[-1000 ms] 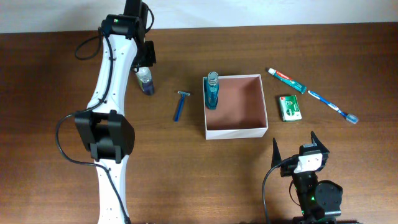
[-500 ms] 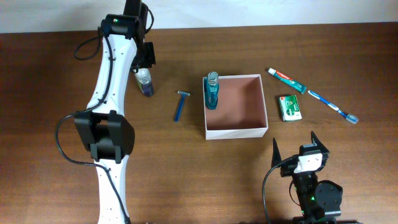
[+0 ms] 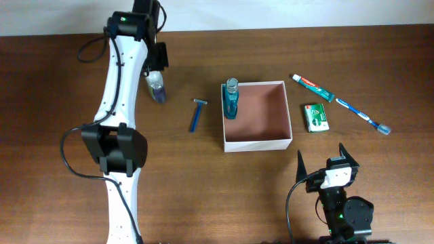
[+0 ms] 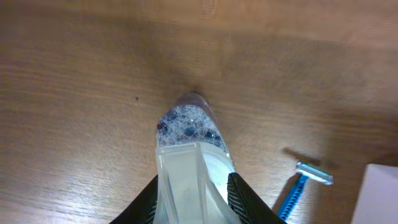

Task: Pack container
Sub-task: 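Lower the left gripper and grasp the soap bottle's pump head, then lift the soap bottle and carry it into the pink box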

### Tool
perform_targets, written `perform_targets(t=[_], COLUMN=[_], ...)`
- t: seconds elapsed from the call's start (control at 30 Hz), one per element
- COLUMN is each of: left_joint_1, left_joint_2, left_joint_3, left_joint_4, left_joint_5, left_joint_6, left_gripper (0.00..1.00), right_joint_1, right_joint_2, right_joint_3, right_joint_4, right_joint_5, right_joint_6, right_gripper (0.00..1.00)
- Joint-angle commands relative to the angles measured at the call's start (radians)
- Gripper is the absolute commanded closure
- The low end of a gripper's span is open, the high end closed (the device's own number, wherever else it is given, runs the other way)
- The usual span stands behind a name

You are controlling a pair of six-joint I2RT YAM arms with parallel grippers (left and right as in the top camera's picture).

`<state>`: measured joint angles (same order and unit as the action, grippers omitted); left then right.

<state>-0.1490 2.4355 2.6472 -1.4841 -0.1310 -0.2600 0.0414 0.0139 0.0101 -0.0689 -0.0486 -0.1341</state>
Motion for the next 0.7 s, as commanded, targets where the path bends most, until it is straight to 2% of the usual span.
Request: perform_targets(t=[0.0,0.67], left_joint_1=[-0.005,-0.203], left_joint_2=[-0.008,-0.008], left_joint_3=[0.111,0.460], left_joint_4=[-0.014,-0.024], left_joint_5=[-0.019,0.020], left_joint_6=[0.016,0.015], left_gripper=[0.72,0.72], right_joint_1=[0.009,0.009], right_joint_2=[-0.010,-0.010], right_joint_3=[-0.005,-0.005], right_joint_4=[-0.006,-0.006], right_joint_5=[0.008,0.008], right_joint_6=[0.000,0.000], right_gripper=[0.01,0.01])
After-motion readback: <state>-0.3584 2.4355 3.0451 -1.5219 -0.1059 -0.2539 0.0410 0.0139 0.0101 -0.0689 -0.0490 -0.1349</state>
